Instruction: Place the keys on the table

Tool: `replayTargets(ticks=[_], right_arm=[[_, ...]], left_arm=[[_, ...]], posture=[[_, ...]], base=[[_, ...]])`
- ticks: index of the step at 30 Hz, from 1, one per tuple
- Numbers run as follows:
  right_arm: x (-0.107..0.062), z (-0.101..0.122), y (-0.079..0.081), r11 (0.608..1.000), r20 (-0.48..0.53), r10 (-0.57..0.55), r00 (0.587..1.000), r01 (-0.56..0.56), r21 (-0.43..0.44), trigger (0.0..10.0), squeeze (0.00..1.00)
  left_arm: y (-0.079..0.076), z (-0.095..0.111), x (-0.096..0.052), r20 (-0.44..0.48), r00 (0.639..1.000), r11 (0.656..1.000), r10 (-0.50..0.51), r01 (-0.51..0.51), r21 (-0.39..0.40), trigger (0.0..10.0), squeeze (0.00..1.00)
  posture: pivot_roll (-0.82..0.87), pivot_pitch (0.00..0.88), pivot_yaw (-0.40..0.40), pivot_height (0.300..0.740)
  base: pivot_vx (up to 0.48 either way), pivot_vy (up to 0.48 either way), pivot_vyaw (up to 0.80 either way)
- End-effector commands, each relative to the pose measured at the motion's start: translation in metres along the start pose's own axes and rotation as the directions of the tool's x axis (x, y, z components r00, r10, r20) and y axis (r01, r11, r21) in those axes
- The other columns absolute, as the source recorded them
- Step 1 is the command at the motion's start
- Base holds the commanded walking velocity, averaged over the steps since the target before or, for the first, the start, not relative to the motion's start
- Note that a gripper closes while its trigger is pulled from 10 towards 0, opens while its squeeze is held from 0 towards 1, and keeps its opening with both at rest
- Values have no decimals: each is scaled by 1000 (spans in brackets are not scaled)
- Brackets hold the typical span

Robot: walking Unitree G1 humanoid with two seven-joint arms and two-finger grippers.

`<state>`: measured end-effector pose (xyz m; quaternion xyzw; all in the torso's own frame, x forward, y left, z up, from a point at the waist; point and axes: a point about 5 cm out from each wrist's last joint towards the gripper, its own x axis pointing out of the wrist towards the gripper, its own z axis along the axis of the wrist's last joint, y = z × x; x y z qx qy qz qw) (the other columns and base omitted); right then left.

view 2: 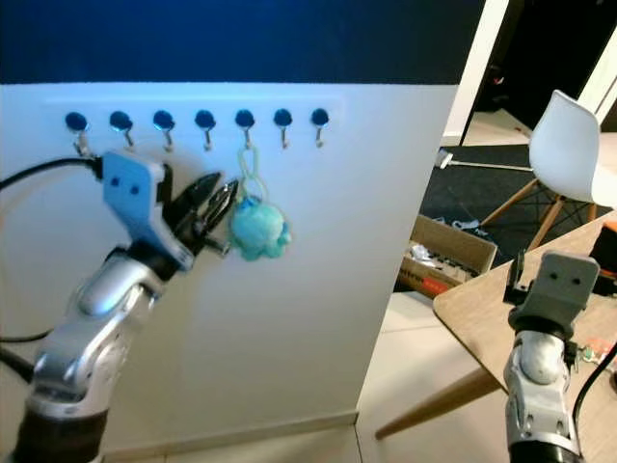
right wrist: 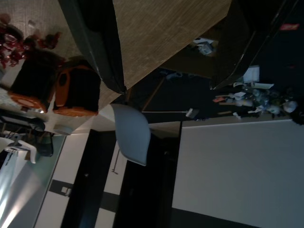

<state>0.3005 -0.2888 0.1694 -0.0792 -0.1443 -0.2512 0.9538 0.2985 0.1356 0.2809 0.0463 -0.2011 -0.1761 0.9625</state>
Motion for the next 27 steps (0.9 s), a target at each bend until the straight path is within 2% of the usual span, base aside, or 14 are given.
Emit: replayTargets(ticks=[1, 4, 5, 6, 7, 14, 20, 21, 22, 24, 25, 26, 27], right_arm=[[-1, -4, 1, 1000, -15, 0, 1000, 0, 15, 10000, 0], [-1, -5, 2, 1000, -18, 6, 1000, -5, 19, 10000, 0], [-1, -5, 2, 1000, -19, 7, 1000, -7, 21, 10000, 0], [-2, -5, 3, 1000, -20, 8, 1000, -7, 23, 10000, 0], [-2, -5, 3, 1000, -19, 9, 1000, -9, 24, 10000, 0], [-1, -6, 1, 1000, -22, 5, 1000, -4, 27, 10000, 0], [0, -6, 4, 999, -26, 13, 1000, -12, 30, 10000, 0], [0, -7, 5, 999, -27, 16, 999, -15, 32, 10000, 0], [-1, -7, 5, 999, -29, 16, 999, -15, 32, 10000, 0], [-1, -8, 5, 999, -30, 16, 999, -15, 33, 10000, 0], [-2, -9, 5, 999, -34, 16, 999, -15, 32, 10000, 0], [-3, -10, 4, 999, -36, 15, 999, -14, 32, 10000, 0], [-3, -10, 4, 999, -38, 14, 999, -13, 32, 10000, 0]], left_arm=[[-4, -2, 6, 3, 1000, 1000, 5, -5, -5, 10000, 1000], [-2, 0, 13, 13, 1000, 999, 22, -21, -27, 10000, 1000], [-1, 0, 16, 14, 1000, 999, 27, -27, -29, 10000, 427], [0, 0, 17, 14, 999, 999, 30, -30, -30, 10000, 427], [1, 1, 17, 16, 1000, 999, 26, -25, -36, 10000, 0], [1, 1, 19, 20, 1000, 999, 9, -8, -52, 10000, 0], [-8, 3, 24, 35, 999, 998, -28, 31, -63, 10000, 0], [-12, 3, 24, 34, 998, 997, -50, 52, -59, 8431, 0], [-14, 2, 23, 30, 998, 996, -64, 65, -54, 7490, 0], [-16, 1, 23, 28, 997, 996, -72, 73, -50, 7490, 0], [-19, 0, 22, 27, 996, 994, -86, 87, -58, 6353, 0], [-22, 0, 22, 28, 995, 994, -93, 94, -61, 4549, 0], [-23, 0, 22, 30, 995, 993, -97, 99, -62, 4549, 0]], posture=[[108, 116, -33, 740], [108, 116, -33, 740], [105, 111, -31, 740], [105, 111, -31, 740], [100, 108, -29, 740], [100, 103, -26, 740], [105, 103, -28, 740], [105, 103, -28, 740], [105, 106, -25, 740], [105, 106, -25, 740], [105, 106, -25, 740], [105, 106, -25, 740], [105, 106, -25, 740]], base=[[0, 0, 0], [0, 0, 0], [0, 0, 0], [0, 0, 0], [0, 0, 0], [0, 0, 0], [0, 0, 0], [0, 0, 0], [0, 0, 0], [0, 0, 0], [0, 0, 0], [0, 0, 0], [0, 0, 0]])
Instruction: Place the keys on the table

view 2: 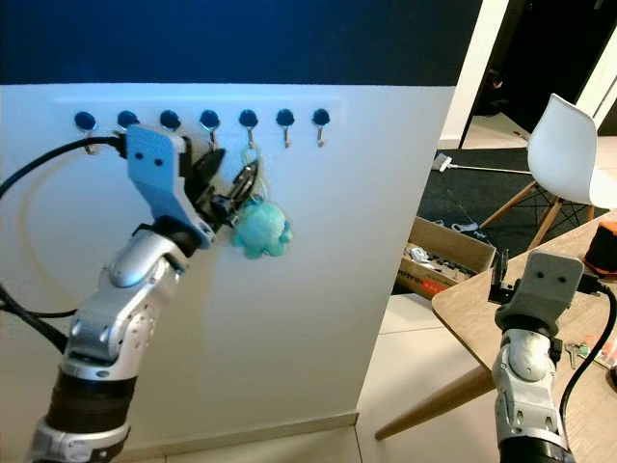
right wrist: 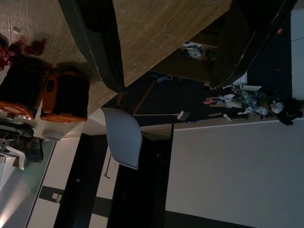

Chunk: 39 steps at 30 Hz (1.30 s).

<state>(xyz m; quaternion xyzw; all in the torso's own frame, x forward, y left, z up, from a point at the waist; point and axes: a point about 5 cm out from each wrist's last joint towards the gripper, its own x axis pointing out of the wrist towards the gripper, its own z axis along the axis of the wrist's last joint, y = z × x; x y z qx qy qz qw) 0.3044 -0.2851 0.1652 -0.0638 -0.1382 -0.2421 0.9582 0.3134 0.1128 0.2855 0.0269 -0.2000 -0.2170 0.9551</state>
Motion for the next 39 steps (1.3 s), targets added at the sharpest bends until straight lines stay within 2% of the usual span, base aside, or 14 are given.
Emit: replayTargets(ticks=[1, 5, 8, 9, 11, 12, 20, 21, 22, 24, 28, 33, 38, 39], right_arm=[[-3, -6, -2, 1000, -19, -3, 1000, 3, 2, 10000, 0], [-4, -7, -2, 1000, -20, -5, 1000, 5, 2, 10000, 0], [-4, -8, -1, 1000, -24, -4, 1000, 4, 4, 10000, 0], [-4, -8, -1, 1000, -24, -4, 1000, 4, 4, 10000, 0], [-4, -8, 0, 1000, -25, -3, 1000, 3, 5, 10000, 0], [-4, -8, 0, 1000, -25, -2, 1000, 2, 6, 10000, 0], [-5, -9, 1, 1000, -27, -1, 1000, 2, 7, 10000, 0], [-4, -9, 1, 1000, -28, -1, 1000, 2, 7, 10000, 0], [-4, -9, 1, 1000, -28, -1, 1000, 2, 7, 10000, 0], [-4, -9, 1, 1000, -30, 0, 1000, 1, 8, 10000, 0], [-4, -9, 1, 1000, -30, 1, 1000, -1, 8, 10000, 0], [-4, -9, 3, 1000, -31, 7, 999, -7, 10, 10000, 0], [-5, -8, 4, 1000, -25, 18, 1000, -18, 24, 10000, 0], [-5, 1, 13, 994, 17, 82, 996, -83, 69, 10000, 0]], left_arm=[[-8, 1, 0, 15, 1000, 1000, -25, 25, -10, 4549, 0], [-13, 3, 1, 23, 999, 999, -40, 40, -25, 3843, 0], [-14, 3, 4, 27, 999, 999, -32, 33, -36, 2353, 0], [-14, 3, 4, 27, 999, 999, -32, 33, -36, 2353, 0], [-11, 2, 4, 25, 1000, 999, -17, 18, -33, 275, 0], [-10, 2, 5, 24, 1000, 999, -12, 12, -31, 0, 0], [-5, 2, 2, 23, 1000, 1000, 10, -10, -27, 0, 0], [-9, 9, -2, 53, 998, 995, -37, 42, -94, 10000, 0], [-9, 9, -2, 53, 998, 995, -37, 42, -94, 10000, 0], [-17, 18, -6, 95, 988, 973, -124, 139, -182, 10000, 0], [-20, 22, -6, 112, 984, 968, -141, 160, -192, 10000, 0], [-22, 28, -4, 138, 978, 971, -160, 181, -157, 10000, 0], [-37, 29, -15, 120, 944, 943, -308, 320, -96, 10000, 0], [-42, 25, -18, 93, 938, 938, -334, 341, -68, 10000, 0]], posture=[[105, 106, -25, 740], [103, 110, -20, 740], [107, 110, -20, 740], [107, 110, -20, 740], [107, 112, -19, 740], [107, 111, -19, 740], [108, 112, -19, 740], [109, 113, -20, 740], [109, 113, -20, 740], [112, 114, -22, 740], [115, 114, -23, 740], [115, 114, -23, 740], [110, 115, -20, 740], [109, 117, -19, 740]], base=[[0, 0, 0], [0, 0, 0], [0, 0, 0], [0, 0, 0], [0, 0, 0], [0, 0, 0], [0, 0, 0], [0, 0, 0], [0, 0, 0], [0, 0, 0], [0, 0, 0], [0, 0, 0], [0, 0, 0], [0, 0, 0]])
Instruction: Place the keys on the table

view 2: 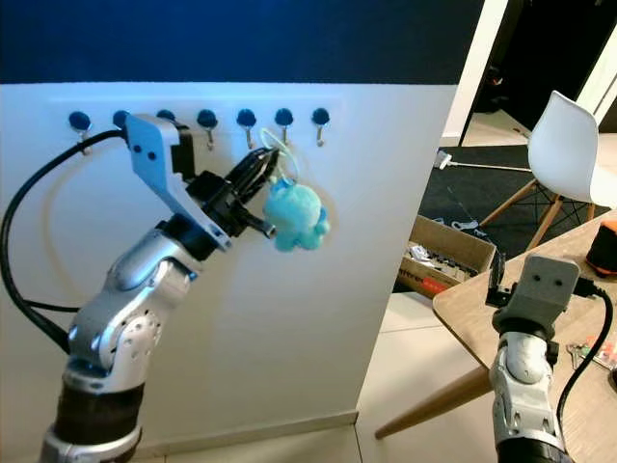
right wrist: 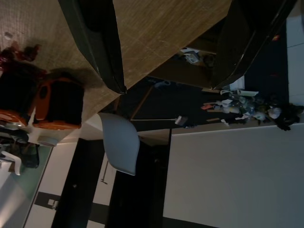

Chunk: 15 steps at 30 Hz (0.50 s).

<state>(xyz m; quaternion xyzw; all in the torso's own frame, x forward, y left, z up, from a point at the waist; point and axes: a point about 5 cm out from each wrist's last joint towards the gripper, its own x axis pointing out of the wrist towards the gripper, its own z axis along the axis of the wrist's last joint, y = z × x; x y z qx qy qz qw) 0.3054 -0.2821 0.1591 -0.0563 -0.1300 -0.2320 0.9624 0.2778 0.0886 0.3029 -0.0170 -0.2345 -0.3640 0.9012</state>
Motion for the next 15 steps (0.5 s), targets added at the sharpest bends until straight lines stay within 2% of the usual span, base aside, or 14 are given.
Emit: replayTargets(ticks=[1, 3, 4, 6, 7, 8, 9, 11, 12, 13, 15], right_arm=[[-3, 14, 17, 990, 69, 109, 992, -114, 84, 10000, 0], [-7, 33, 39, 952, 154, 253, 955, -274, 137, 10000, 0], [-7, 33, 39, 952, 154, 253, 955, -274, 137, 10000, 0], [-14, 52, 64, 899, 231, 382, 895, -417, 133, 10000, 0], [-14, 52, 64, 899, 231, 382, 895, -417, 133, 10000, 0], [-23, 66, 83, 845, 282, 469, 837, -519, 133, 10000, 0], [-23, 66, 83, 845, 282, 469, 837, -519, 133, 10000, 0], [-32, 77, 97, 794, 320, 525, 789, -589, 149, 10000, 0], [-40, 84, 106, 752, 339, 560, 756, -635, 174, 10000, 0], [-40, 84, 106, 752, 339, 560, 756, -635, 174, 10000, 0], [-47, 90, 110, 721, 354, 583, 731, -667, 188, 10000, 0]], left_arm=[[-12, -8, -5, -65, 995, 996, -72, 75, 44, 10000, 0], [-18, -16, -8, -103, 990, 993, -96, 102, 54, 10000, 0], [-18, -16, -8, -103, 990, 993, -96, 102, 54, 10000, 0], [-18, -19, -8, -108, 991, 995, -85, 91, 48, 10000, 0], [-18, -19, -8, -108, 991, 995, -85, 91, 48, 10000, 0], [-14, -19, -7, -104, 993, 997, -56, 62, 48, 10000, 0], [-14, -19, -7, -104, 993, 997, -56, 62, 48, 10000, 0], [-8, -21, -4, -106, 994, 998, -14, 21, 60, 10000, 0], [1, -25, -1, -112, 992, 996, 54, -45, 82, 10000, 0], [1, -25, -1, -112, 992, 996, 54, -45, 82, 10000, 0], [9, -29, 1, -124, 986, 989, 113, -99, 109, 10000, 0]], posture=[[109, 117, -19, 740], [109, 118, -18, 740], [109, 118, -18, 740], [106, 119, -18, 740], [106, 119, -18, 740], [110, 120, -26, 740], [110, 120, -26, 740], [112, 120, -28, 740], [113, 120, -31, 740], [113, 120, -31, 740], [109, 121, -31, 740]], base=[[0, 0, 0], [0, 0, 0], [0, 0, 0], [0, 0, 0], [0, 0, 0], [0, 0, 0], [0, 0, 0], [0, 0, 0], [0, 0, 0], [0, 0, 0], [0, 0, 0]])
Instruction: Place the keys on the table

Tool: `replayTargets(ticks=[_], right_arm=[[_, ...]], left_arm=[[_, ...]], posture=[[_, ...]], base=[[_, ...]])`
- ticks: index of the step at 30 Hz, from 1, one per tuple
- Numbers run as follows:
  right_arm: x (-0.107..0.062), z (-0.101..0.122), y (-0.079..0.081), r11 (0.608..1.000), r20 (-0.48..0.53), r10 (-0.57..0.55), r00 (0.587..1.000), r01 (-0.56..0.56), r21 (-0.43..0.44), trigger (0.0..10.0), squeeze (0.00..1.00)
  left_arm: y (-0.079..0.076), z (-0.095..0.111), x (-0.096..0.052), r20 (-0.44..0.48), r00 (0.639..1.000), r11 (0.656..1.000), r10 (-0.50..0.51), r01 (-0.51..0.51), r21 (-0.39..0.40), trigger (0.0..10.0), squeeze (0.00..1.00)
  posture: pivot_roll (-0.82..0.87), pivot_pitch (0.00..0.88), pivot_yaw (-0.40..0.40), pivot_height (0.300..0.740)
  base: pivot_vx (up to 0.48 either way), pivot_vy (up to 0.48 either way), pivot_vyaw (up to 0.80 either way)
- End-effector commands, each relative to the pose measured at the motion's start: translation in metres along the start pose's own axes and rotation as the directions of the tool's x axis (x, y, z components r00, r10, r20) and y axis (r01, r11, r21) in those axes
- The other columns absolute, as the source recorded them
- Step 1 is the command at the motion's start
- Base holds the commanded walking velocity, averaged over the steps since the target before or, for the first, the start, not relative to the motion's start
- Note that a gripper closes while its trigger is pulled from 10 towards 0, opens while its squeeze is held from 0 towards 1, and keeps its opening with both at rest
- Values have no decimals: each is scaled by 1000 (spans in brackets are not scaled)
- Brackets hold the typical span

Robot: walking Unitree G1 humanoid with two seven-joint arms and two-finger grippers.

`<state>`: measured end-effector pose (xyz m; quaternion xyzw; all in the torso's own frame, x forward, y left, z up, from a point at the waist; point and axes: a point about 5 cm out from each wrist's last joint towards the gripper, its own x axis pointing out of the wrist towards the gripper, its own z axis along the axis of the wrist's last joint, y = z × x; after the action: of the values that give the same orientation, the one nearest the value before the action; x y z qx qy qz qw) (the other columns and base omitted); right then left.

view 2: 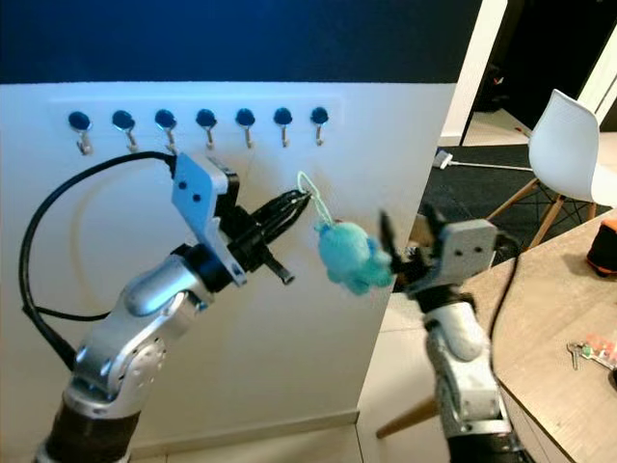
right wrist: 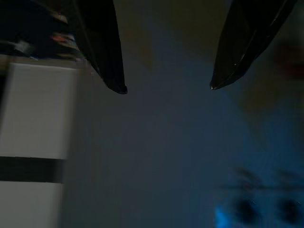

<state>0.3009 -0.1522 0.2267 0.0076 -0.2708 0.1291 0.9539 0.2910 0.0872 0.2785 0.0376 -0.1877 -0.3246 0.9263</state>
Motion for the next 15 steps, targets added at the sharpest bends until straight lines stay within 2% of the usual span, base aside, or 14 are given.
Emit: replayTargets(ticks=[1, 3, 8, 15], right_arm=[[-3, 3, 4, 999, -4, 19, 1000, -19, 31, 10000, 0], [-5, 8, 12, 997, 7, 53, 999, -53, 48, 10000, 0], [-11, 14, 25, 992, 2, 91, 996, -91, 85, 10000, 0], [-13, 10, 30, 991, -28, 103, 994, -100, 94, 10000, 0]], left_arm=[[4, -2, 3, 4, 999, 999, 42, -42, 17, 10000, 0], [11, -5, 5, -8, 996, 996, 84, -84, 33, 10000, 0], [16, -6, 6, -3, 995, 994, 101, -101, 40, 10000, 0], [8, 1, 3, 38, 999, 999, 39, -39, 12, 10000, 0]], posture=[[109, 121, -31, 740], [104, 121, -28, 740], [88, 119, -20, 740], [85, 114, -18, 740]], base=[[0, 0, 0], [0, 0, 0], [0, 0, 0], [0, 0, 0]])
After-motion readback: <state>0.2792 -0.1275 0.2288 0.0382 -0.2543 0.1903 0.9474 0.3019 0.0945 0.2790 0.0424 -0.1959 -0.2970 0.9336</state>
